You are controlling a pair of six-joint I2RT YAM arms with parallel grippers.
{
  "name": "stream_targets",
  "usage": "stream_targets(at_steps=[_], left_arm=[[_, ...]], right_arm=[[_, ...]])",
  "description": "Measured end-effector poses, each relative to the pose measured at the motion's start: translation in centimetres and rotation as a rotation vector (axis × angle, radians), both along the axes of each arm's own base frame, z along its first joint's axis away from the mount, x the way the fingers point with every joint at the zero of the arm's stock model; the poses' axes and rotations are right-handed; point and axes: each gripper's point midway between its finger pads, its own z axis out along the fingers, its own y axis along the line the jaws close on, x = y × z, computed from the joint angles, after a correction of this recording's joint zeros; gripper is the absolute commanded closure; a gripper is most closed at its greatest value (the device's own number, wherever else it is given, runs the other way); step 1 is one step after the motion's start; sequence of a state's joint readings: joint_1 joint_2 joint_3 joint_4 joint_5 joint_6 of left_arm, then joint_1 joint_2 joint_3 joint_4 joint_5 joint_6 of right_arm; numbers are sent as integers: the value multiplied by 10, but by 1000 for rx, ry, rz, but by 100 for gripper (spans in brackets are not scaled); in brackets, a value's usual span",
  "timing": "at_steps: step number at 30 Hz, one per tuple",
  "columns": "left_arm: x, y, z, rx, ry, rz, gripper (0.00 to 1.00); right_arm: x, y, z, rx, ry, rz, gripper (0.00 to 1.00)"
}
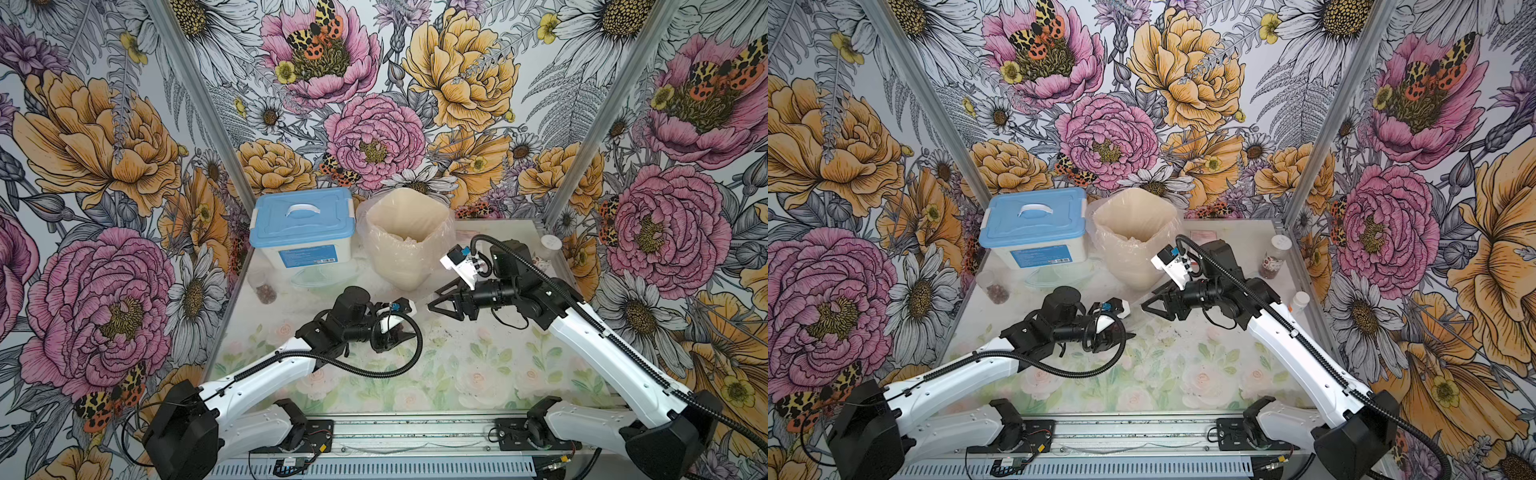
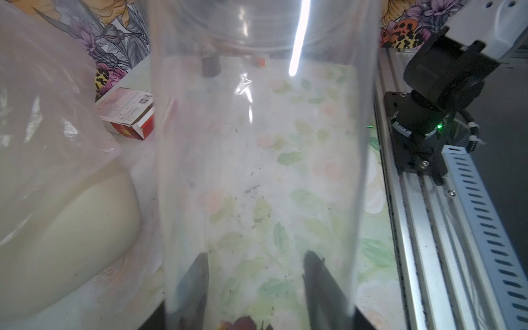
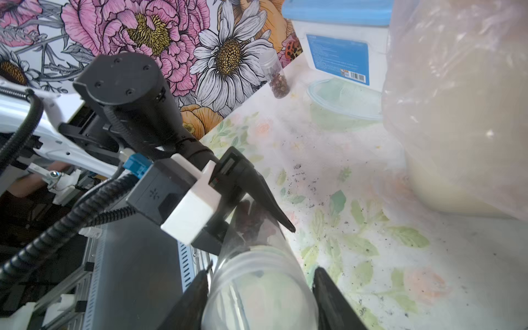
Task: Empty the moldy dried flower tea in the jars
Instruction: Unscrew the lid from the jar.
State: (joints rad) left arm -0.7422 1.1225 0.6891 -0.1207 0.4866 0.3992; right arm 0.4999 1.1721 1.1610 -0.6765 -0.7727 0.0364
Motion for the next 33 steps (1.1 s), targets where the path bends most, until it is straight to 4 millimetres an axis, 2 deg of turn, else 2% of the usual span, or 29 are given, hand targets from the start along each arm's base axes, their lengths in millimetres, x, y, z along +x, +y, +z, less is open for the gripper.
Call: stream_targets(at_steps=[10,33], left_arm=[[-4,-1,1,-11,31,-21,51],[-2,-3,6,-22,15,-23,50]], right_arm=[[-3,0,2,-9,-96,58,56],[-3,-8,6,36,-90,89,58]])
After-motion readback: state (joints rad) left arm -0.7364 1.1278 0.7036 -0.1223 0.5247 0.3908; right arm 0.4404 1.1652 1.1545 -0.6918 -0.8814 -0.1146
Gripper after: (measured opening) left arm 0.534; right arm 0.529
